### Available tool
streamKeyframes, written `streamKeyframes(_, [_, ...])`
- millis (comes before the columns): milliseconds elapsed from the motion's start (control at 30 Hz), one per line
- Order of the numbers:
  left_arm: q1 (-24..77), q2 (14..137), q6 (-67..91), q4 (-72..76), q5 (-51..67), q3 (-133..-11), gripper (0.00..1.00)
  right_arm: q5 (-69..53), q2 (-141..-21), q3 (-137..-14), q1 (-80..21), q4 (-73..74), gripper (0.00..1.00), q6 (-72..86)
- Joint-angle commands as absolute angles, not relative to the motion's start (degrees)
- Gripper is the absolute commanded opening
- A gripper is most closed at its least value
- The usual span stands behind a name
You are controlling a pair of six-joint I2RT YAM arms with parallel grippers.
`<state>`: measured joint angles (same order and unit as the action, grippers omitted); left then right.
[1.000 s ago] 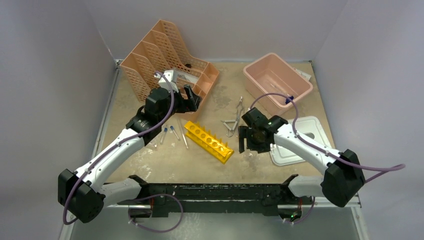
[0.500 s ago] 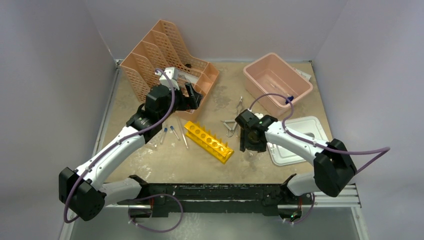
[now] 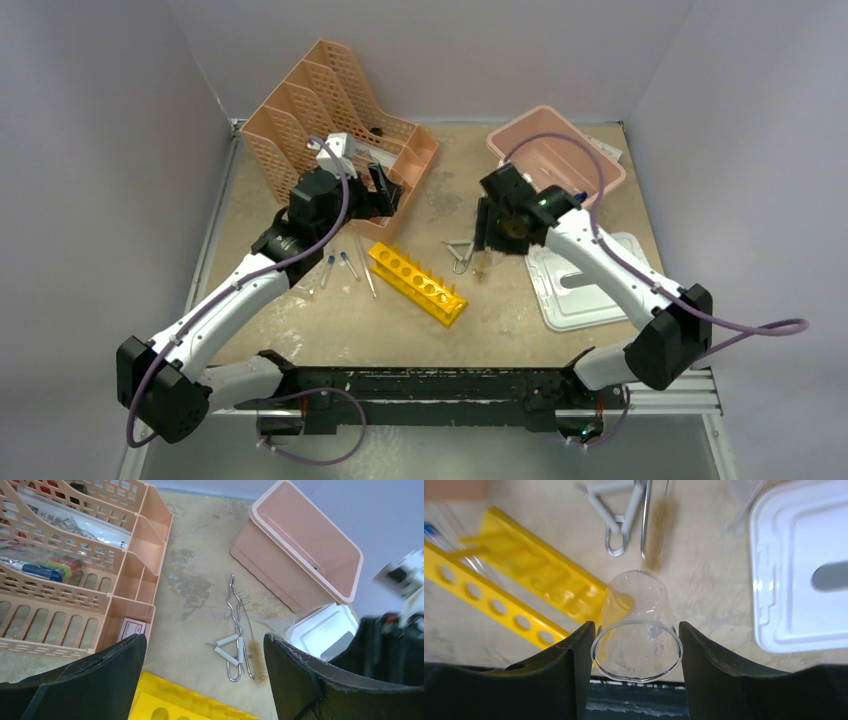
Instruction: Organize the chemistry lab equipment
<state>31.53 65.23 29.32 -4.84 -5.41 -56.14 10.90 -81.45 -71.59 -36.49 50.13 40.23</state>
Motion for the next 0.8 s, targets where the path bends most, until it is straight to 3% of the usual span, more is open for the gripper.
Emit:
streamKeyframes(0, [31.53,63.8,27.89,-0.88,-6.94,-58.81,0.86,11.49,-80.4,-82.56,-28.76,51.65,0.41,32.46])
streamKeyframes(233, [31.53,63.82,27.57,1.14,-7.86,-59.47,0.86,11.22,-85.47,-96.66,-14.53,49.69,0.42,24.34])
streamKeyframes(467, [31.55,65.07,27.14,1.78,-9.05,-60.03,0.86,5.34,-91.85,-96.86,-2.02,45.91,0.43,21.55])
streamKeyframes(767, [31.55,68.54,26.26,0.73,-9.44,-62.57,0.86,6.76,-106.78,-104.1,1.92,49.65,0.43,14.71])
